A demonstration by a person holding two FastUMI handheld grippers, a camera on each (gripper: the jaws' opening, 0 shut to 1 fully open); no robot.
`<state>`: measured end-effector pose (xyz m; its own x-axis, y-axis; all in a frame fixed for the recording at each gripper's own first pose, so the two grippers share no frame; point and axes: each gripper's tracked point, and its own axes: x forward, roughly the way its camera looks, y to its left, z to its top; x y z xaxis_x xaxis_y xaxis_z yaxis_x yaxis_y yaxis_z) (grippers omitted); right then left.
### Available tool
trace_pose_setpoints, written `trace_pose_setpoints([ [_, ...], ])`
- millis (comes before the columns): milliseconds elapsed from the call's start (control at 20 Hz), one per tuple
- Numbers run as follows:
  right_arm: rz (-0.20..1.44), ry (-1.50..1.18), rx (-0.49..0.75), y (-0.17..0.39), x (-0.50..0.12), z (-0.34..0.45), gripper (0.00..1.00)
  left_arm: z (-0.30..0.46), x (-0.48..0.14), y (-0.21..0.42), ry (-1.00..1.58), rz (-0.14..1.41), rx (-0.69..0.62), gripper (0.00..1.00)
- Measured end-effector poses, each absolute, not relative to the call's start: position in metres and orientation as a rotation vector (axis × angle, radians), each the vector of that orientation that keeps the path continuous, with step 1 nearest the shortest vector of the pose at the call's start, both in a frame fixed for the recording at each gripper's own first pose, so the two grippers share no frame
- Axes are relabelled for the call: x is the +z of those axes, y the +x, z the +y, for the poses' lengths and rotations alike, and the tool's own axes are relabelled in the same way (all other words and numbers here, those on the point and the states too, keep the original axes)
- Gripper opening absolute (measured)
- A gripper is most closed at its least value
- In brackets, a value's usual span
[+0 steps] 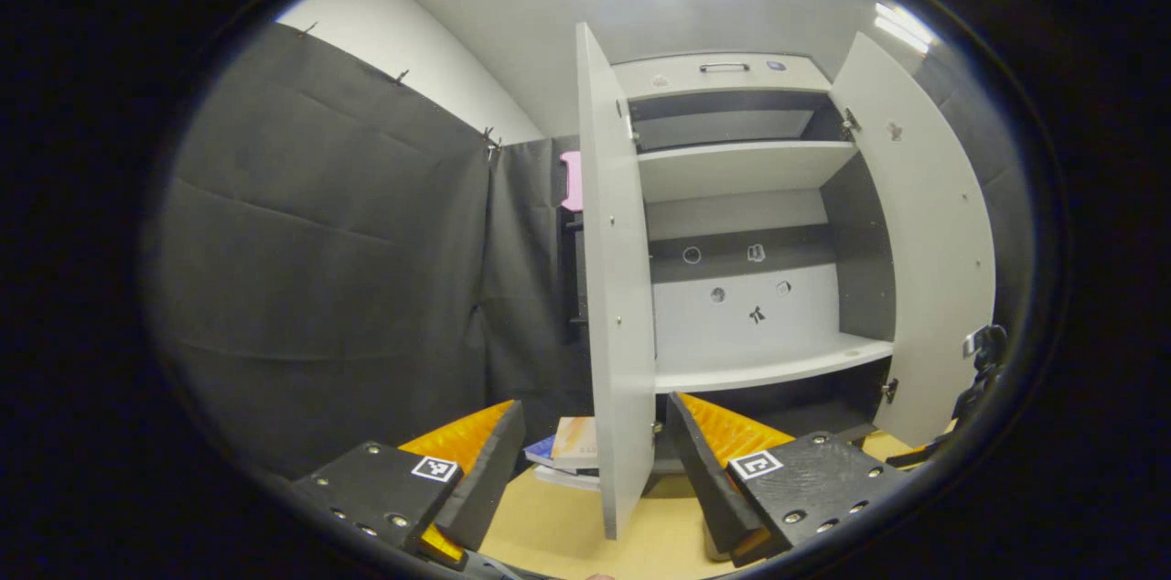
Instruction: Grab one shoe with the right hand and put it into the shoe cabinet, grab the other shoe with the left hand and put it into the shoe cabinet; then close the right door with the right hand and the left door with the left hand.
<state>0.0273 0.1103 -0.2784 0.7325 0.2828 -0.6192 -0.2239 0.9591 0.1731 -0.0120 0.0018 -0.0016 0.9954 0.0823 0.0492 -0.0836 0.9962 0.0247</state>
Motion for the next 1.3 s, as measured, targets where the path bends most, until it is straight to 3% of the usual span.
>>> trace_pose_setpoints([
  [100, 0.744, 0.088, 0.287, 0.026, -0.295, 0.115, 0.91, 0.005, -0.003, -0.011, 0.041, -0.045, 0.088, 0.98],
  [150, 0.769, 0.087, 0.289, 0.026, -0.303, 0.116, 0.96, 0.007, -0.003, -0.009, 0.047, -0.040, 0.092, 0.98],
  [650, 0.978, 0.107, 0.308, 0.030, -0.371, 0.133, 0.96, 0.012, -0.013, 0.003, 0.119, -0.011, 0.100, 0.98],
  [800, 1.001, 0.073, 0.286, 0.040, -0.387, 0.133, 0.92, 0.011, -0.016, 0.004, 0.126, -0.003, 0.099, 0.98],
  [850, 1.011, 0.065, 0.279, 0.044, -0.394, 0.133, 0.92, 0.011, -0.019, 0.005, 0.120, 0.004, 0.097, 0.91],
  [900, 1.015, 0.063, 0.271, 0.048, -0.399, 0.134, 0.92, 0.011, -0.022, 0.006, 0.113, 0.013, 0.097, 0.91],
  [1000, 1.030, 0.062, 0.251, 0.052, -0.409, 0.135, 0.82, 0.013, -0.027, 0.007, 0.102, 0.026, 0.102, 0.91],
  [1050, 1.040, 0.055, 0.237, 0.052, -0.414, 0.134, 0.65, 0.014, -0.028, 0.007, 0.099, 0.030, 0.106, 0.98],
  [1100, 1.047, 0.043, 0.225, 0.054, -0.417, 0.132, 0.48, 0.015, -0.029, 0.007, 0.097, 0.033, 0.109, 0.98],
  [1150, 1.041, 0.015, 0.203, 0.058, -0.420, 0.126, 0.44, 0.016, -0.030, 0.007, 0.096, 0.036, 0.112, 0.98],
  [1200, 1.037, -0.002, 0.190, 0.057, -0.420, 0.123, 0.29, 0.018, -0.031, 0.006, 0.096, 0.039, 0.115, 0.98],
  [1300, 1.042, -0.003, 0.186, 0.055, -0.419, 0.124, 0.10, 0.020, -0.032, 0.006, 0.092, 0.040, 0.119, 0.98],
])
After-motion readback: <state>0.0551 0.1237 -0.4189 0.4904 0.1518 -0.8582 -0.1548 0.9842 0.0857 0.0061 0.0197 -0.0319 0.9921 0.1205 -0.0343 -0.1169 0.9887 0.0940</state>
